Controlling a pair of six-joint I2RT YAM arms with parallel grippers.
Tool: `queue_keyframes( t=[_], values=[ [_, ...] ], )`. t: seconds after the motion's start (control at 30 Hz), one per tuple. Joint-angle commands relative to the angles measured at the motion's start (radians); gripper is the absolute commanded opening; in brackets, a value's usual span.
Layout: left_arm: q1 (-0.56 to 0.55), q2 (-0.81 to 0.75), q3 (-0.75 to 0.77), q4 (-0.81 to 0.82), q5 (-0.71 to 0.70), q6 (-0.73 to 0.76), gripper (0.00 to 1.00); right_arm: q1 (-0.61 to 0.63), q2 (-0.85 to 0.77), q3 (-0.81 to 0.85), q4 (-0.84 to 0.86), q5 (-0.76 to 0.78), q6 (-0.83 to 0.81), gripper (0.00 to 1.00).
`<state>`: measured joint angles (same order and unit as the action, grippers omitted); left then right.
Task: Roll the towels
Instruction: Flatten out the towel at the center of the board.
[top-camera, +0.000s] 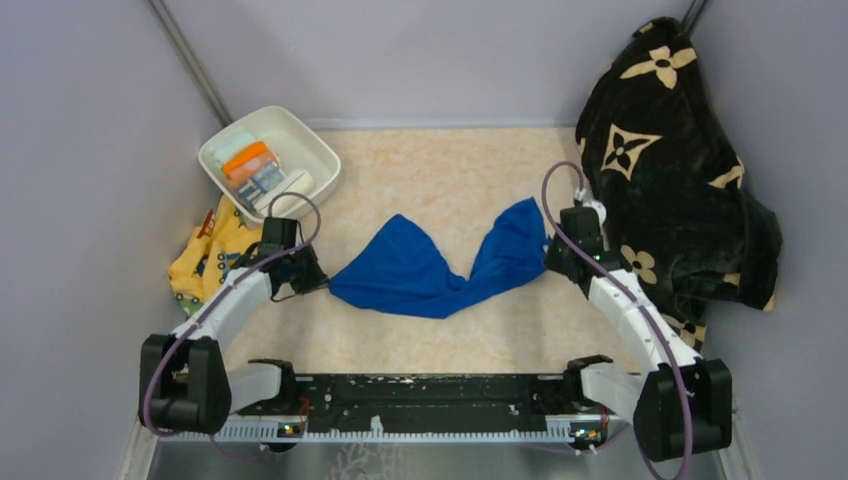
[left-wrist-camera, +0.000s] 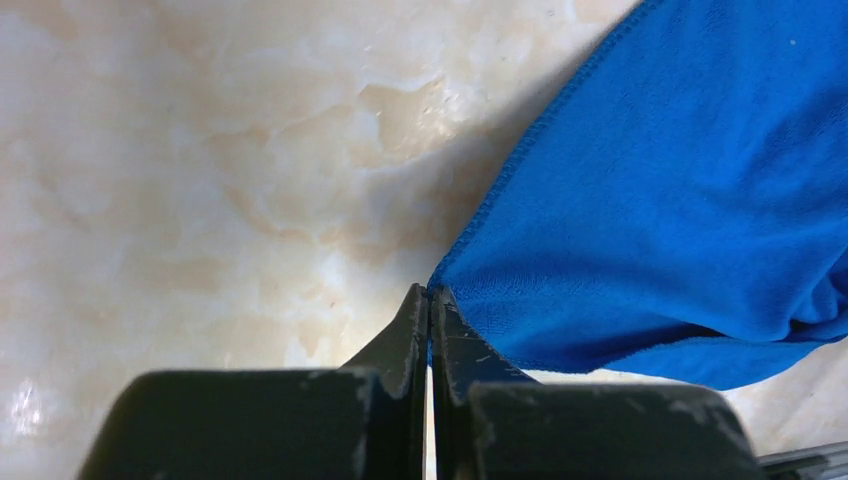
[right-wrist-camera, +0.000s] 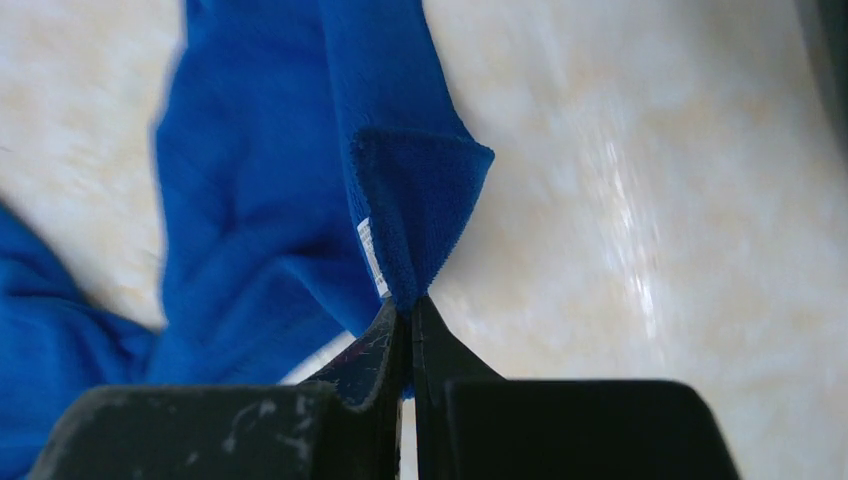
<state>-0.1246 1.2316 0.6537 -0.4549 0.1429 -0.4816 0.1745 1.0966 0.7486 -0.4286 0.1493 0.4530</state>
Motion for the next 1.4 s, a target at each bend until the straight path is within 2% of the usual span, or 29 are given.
queue_keyframes(
  t=[0.0,0.17,0.3,0.5,0.7,0.8,0.9,0.97,1.07,1.17,1.37],
  values=[
    [0.034,-0.110,-0.048,-0.057,-0.051,-0.122,0.00,0.004,-0.141,-0.133,-0.203,0.058,0.184,0.03],
    [0.063,-0.237,-0.067,-0.129,-0.169,-0.207,0.00,0.006,-0.288,-0.164,-0.283,0.059,0.347,0.04],
    [0.078,-0.297,-0.016,-0.098,-0.254,-0.170,0.00,0.003,-0.302,-0.100,-0.270,0.137,0.283,0.04],
    [0.088,-0.134,0.203,-0.007,-0.254,-0.104,0.00,-0.076,-0.110,0.110,-0.118,0.157,0.128,0.00],
    [0.147,0.025,0.557,0.004,-0.234,-0.013,0.00,-0.188,0.074,0.407,-0.046,0.058,0.046,0.00],
    [0.184,0.049,0.690,-0.005,-0.228,0.013,0.00,-0.238,0.082,0.491,-0.018,0.016,0.029,0.00],
    [0.190,0.048,0.759,-0.025,-0.234,0.029,0.00,-0.269,0.051,0.486,0.021,-0.044,0.016,0.00],
    [0.189,0.028,0.744,-0.035,-0.215,0.028,0.00,-0.271,0.022,0.439,0.039,-0.071,0.014,0.00],
    [0.190,-0.036,0.630,-0.037,-0.160,0.005,0.00,-0.270,-0.039,0.324,0.048,-0.094,0.031,0.00],
    [0.190,-0.108,0.452,-0.058,-0.121,-0.032,0.00,-0.271,-0.106,0.190,0.023,-0.096,0.047,0.00],
    [0.189,-0.270,0.108,-0.143,-0.143,-0.096,0.00,-0.271,-0.257,-0.069,-0.113,-0.080,0.135,0.00]
  ],
)
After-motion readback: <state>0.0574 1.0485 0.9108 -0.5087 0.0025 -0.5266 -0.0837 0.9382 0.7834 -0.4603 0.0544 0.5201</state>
